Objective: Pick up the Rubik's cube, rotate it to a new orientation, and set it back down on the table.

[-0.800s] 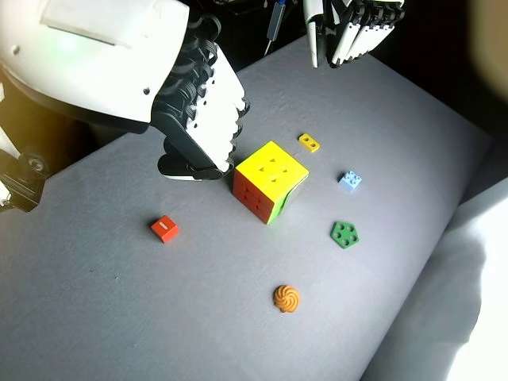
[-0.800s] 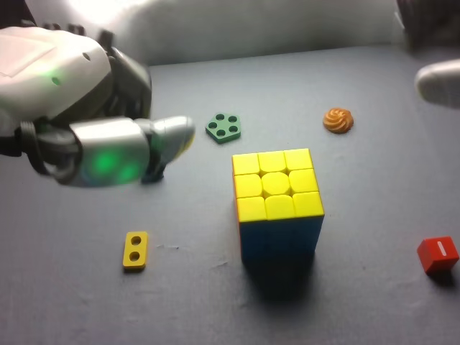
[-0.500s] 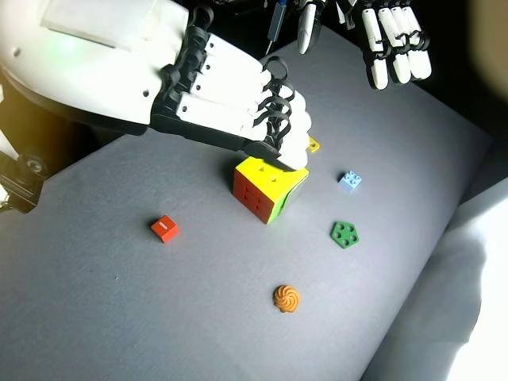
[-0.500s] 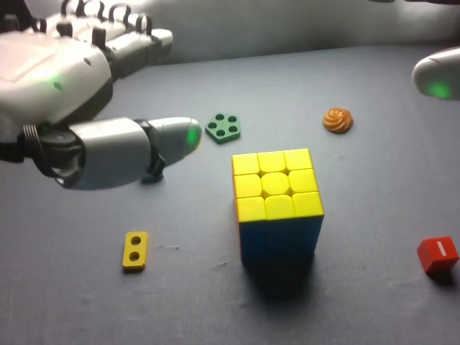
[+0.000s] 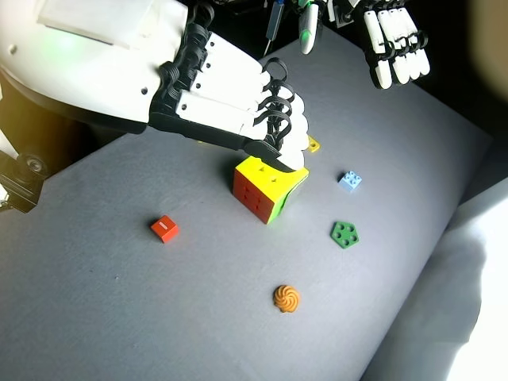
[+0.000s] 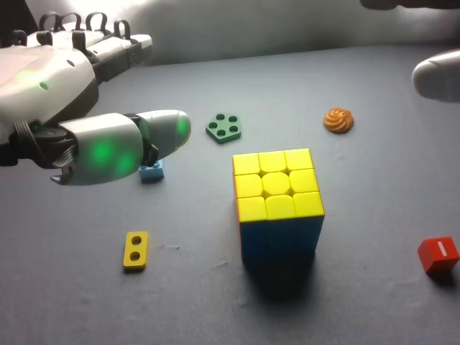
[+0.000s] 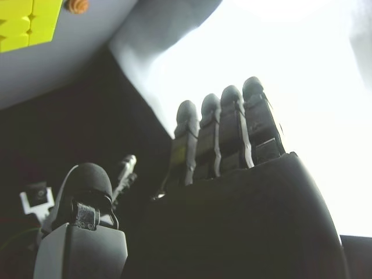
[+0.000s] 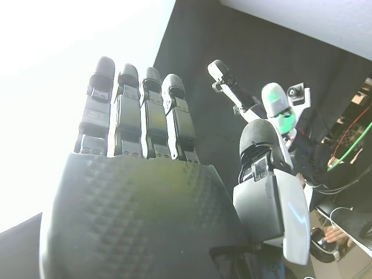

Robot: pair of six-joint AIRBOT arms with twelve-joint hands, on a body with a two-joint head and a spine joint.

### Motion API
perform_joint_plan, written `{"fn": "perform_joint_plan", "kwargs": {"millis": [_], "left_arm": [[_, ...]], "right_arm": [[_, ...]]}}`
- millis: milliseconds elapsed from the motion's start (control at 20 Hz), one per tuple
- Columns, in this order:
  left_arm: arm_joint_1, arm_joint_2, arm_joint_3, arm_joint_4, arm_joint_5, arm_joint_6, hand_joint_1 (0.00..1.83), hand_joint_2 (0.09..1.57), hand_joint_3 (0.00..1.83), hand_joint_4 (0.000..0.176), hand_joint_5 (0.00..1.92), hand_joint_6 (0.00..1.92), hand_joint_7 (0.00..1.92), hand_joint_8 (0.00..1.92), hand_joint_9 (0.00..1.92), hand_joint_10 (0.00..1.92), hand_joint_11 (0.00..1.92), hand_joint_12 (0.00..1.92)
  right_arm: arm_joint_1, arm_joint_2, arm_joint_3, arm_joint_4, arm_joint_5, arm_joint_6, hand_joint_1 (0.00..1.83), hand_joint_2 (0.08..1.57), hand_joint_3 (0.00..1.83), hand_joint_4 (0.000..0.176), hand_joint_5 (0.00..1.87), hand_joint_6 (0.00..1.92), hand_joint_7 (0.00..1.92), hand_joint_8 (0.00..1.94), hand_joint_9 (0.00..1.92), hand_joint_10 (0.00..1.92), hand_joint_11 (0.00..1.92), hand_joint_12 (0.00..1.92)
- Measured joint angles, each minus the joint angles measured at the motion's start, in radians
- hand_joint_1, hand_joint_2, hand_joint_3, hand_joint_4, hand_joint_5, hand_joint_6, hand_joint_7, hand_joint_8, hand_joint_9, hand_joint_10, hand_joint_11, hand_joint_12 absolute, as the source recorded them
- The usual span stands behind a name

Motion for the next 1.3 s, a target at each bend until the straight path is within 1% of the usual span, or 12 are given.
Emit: {"fn": "perform_joint_plan", "kwargs": {"millis": [100, 150, 200, 300, 400, 550, 700, 850, 900, 1050, 1200, 1300], "left_arm": [[-0.023, -0.034, 0.009, -0.039, 0.009, 0.063, 0.68, 0.98, 0.00, 0.000, 0.04, 0.01, 0.01, 0.00, 0.01, 0.00, 0.00, 0.00], [-0.021, -0.056, 0.014, -0.060, 0.014, 0.069, 0.83, 0.92, 0.00, 0.000, 0.03, 0.00, 0.00, 0.00, 0.00, 0.00, 0.00, 0.00], [-0.018, -0.082, 0.022, -0.082, 0.013, 0.064, 0.91, 0.92, 0.00, 0.000, 0.00, 0.00, 0.00, 0.00, 0.00, 0.00, 0.00, 0.00], [0.001, -0.143, 0.043, -0.084, -0.006, 0.037, 0.91, 0.92, 0.00, 0.000, 0.00, 0.00, 0.00, 0.00, 0.00, 0.00, 0.00, 0.00], [0.026, -0.209, 0.072, -0.082, -0.038, -0.012, 1.11, 0.91, 0.00, 0.000, 0.00, 0.00, 0.00, 0.00, 0.00, 0.00, 0.00, 0.00], [0.038, -0.288, 0.103, -0.143, -0.073, -0.039, 1.20, 0.94, 0.00, 0.000, 0.01, 0.00, 0.00, 0.00, 0.00, 0.00, 0.05, 0.03], [0.038, -0.344, 0.133, -0.195, -0.092, -0.011, 1.25, 0.95, 0.01, 0.000, 0.01, 0.00, 0.00, 0.00, 0.00, 0.00, 0.04, 0.04], [0.038, -0.400, 0.161, -0.230, -0.096, 0.041, 1.29, 0.93, 0.00, 0.000, 0.07, 0.01, 0.00, 0.00, 0.00, 0.00, 0.00, 0.37], [0.038, -0.413, 0.172, -0.230, -0.095, 0.051, 1.30, 0.92, 0.00, 0.000, 0.08, 0.01, 0.00, 0.00, 0.00, 0.00, 0.00, 0.42], [0.038, -0.442, 0.208, -0.247, -0.087, 0.095, 1.27, 0.95, 0.01, 0.000, 0.04, 0.00, 0.00, 0.00, 0.00, 0.00, 0.00, 0.31], [0.047, -0.461, 0.235, -0.257, -0.080, 0.124, 1.29, 0.93, 0.00, 0.000, 0.09, 0.01, 0.00, 0.00, 0.00, 0.00, 0.00, 0.40], [0.053, -0.468, 0.245, -0.255, -0.072, 0.142, 1.28, 0.94, 0.00, 0.000, 0.09, 0.00, 0.00, 0.00, 0.00, 0.00, 0.00, 0.35]], "right_arm": [[0.000, 0.000, 0.000, 0.000, 0.004, 0.000, 0.00, 1.27, 0.00, 0.000, 0.20, 0.00, 0.18, 0.00, 0.14, 0.00, 0.00, 0.35], [0.000, 0.000, 0.000, 0.000, 0.005, 0.000, 0.00, 1.28, 0.00, 0.000, 0.22, 0.01, 0.20, 0.01, 0.16, 0.01, 0.00, 0.42], [0.000, 0.000, 0.000, 0.000, 0.003, 0.000, 0.00, 1.28, 0.00, 0.000, 0.23, 0.01, 0.20, 0.01, 0.16, 0.01, 0.00, 0.43], [0.000, 0.000, 0.000, 0.000, 0.000, -0.001, 0.00, 1.28, 0.00, 0.000, 0.23, 0.01, 0.20, 0.01, 0.16, 0.01, 0.00, 0.43], [0.000, 0.000, 0.000, 0.000, 0.003, -0.001, 0.00, 1.28, 0.00, 0.000, 0.25, 0.01, 0.22, 0.01, 0.17, 0.01, 0.00, 0.46], [0.000, 0.000, 0.000, 0.000, 0.001, -0.001, 0.00, 1.28, 0.00, 0.000, 0.25, 0.00, 0.23, 0.00, 0.19, 0.01, 0.00, 0.52], [0.000, 0.000, 0.000, 0.000, 0.002, -0.001, 0.00, 1.27, 0.00, 0.000, 0.25, 0.00, 0.23, 0.00, 0.18, 0.00, 0.00, 0.50], [0.000, 0.000, 0.000, 0.000, 0.002, -0.001, 0.00, 1.27, 0.00, 0.000, 0.25, 0.00, 0.22, 0.00, 0.18, 0.00, 0.00, 0.51], [0.000, 0.000, 0.000, 0.000, 0.002, -0.002, 0.00, 1.27, 0.00, 0.000, 0.25, 0.00, 0.22, 0.00, 0.18, 0.00, 0.00, 0.51], [0.000, 0.000, 0.000, 0.000, 0.001, -0.008, 0.00, 1.27, 0.00, 0.000, 0.26, 0.00, 0.24, 0.00, 0.20, 0.01, 0.00, 0.58], [0.000, 0.000, 0.000, 0.000, 0.003, -0.008, 0.00, 1.27, 0.00, 0.000, 0.25, 0.00, 0.23, 0.00, 0.19, 0.00, 0.00, 0.54], [0.000, 0.000, 0.000, 0.000, 0.002, -0.009, 0.00, 1.27, 0.00, 0.000, 0.26, 0.00, 0.25, 0.01, 0.21, 0.01, 0.00, 0.56]]}}
